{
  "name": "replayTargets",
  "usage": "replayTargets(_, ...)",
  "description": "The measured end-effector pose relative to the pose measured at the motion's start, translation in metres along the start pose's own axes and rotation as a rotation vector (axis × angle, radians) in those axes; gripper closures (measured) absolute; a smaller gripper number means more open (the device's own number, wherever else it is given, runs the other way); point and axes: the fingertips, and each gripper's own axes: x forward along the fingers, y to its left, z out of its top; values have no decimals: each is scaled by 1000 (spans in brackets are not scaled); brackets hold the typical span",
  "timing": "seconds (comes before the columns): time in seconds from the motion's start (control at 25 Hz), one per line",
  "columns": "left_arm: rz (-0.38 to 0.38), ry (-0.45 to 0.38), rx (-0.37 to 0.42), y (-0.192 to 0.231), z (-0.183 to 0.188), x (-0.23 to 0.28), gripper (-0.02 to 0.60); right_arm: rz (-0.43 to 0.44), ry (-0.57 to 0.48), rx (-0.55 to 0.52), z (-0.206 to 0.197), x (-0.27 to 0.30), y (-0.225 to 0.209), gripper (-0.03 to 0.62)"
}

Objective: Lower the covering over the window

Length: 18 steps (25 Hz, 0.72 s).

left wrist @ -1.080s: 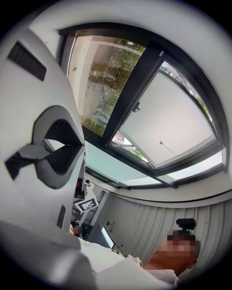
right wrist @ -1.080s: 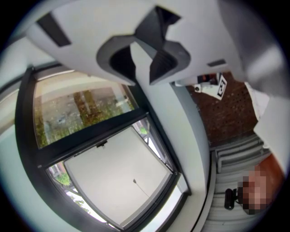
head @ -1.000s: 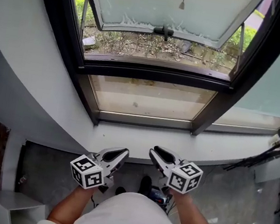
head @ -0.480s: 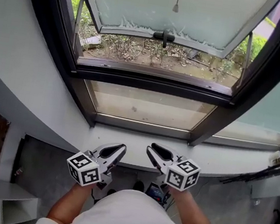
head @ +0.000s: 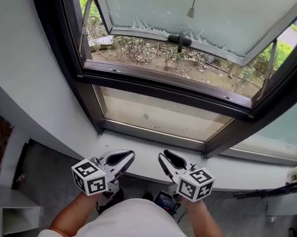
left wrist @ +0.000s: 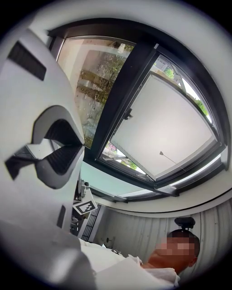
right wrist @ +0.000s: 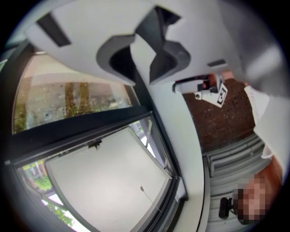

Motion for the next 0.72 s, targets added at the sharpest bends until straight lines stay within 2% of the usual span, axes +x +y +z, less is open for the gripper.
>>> replayTargets(0.28,-25,26,8,18,14,-6,566,-34,-41,31,10,18,3,490)
replayTargets(0.72,-51,36,35,34,29,-3,566,-66,-57,21,20,33,3,490)
